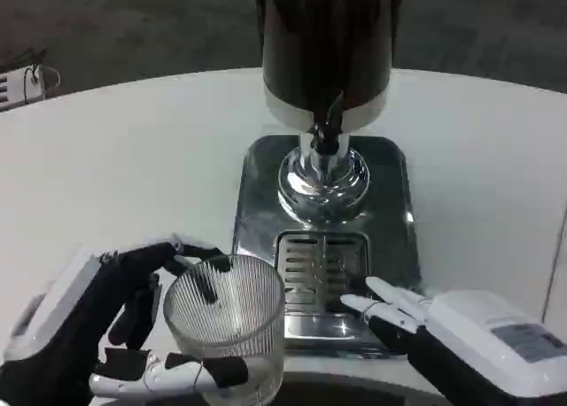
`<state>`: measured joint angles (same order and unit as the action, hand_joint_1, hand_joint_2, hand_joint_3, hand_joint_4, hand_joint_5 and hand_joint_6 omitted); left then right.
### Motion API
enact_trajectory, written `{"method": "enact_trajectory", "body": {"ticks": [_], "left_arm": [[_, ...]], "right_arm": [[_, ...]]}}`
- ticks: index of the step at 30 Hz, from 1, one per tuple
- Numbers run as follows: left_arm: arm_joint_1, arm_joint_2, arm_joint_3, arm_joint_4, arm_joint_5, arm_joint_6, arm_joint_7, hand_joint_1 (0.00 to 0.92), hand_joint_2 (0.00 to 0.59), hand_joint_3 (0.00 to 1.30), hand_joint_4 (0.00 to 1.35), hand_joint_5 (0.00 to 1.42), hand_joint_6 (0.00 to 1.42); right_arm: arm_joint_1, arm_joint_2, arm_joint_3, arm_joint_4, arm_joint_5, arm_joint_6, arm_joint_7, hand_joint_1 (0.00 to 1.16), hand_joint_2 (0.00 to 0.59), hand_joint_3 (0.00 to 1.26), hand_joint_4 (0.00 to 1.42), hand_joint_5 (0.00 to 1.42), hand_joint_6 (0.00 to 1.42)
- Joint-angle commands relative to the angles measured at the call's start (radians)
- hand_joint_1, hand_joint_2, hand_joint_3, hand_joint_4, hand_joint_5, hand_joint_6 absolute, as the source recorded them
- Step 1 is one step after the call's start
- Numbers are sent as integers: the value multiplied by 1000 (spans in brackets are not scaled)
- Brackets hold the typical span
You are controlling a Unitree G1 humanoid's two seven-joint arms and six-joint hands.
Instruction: Grasp the cup under the faucet to collect the drink, then remove the cup.
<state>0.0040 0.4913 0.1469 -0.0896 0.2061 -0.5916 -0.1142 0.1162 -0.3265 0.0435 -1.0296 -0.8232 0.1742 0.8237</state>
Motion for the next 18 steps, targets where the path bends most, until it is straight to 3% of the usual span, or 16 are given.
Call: {"method": "enact_trajectory", "body": {"ticks": [1, 18], "left_arm": [[-2, -6, 7, 0, -17, -19, -1, 506, 0, 985, 1090, 1327, 1424], [-1, -8, 7, -3, -16, -15, 0, 506, 0, 985, 1090, 1327, 1424]], "right_arm": [[-5, -3, 3, -18, -2, 5, 9, 520, 451, 124, 0, 50, 18], [-5, -5, 0, -18, 2, 16, 10, 512, 447, 124, 0, 50, 18]]}}
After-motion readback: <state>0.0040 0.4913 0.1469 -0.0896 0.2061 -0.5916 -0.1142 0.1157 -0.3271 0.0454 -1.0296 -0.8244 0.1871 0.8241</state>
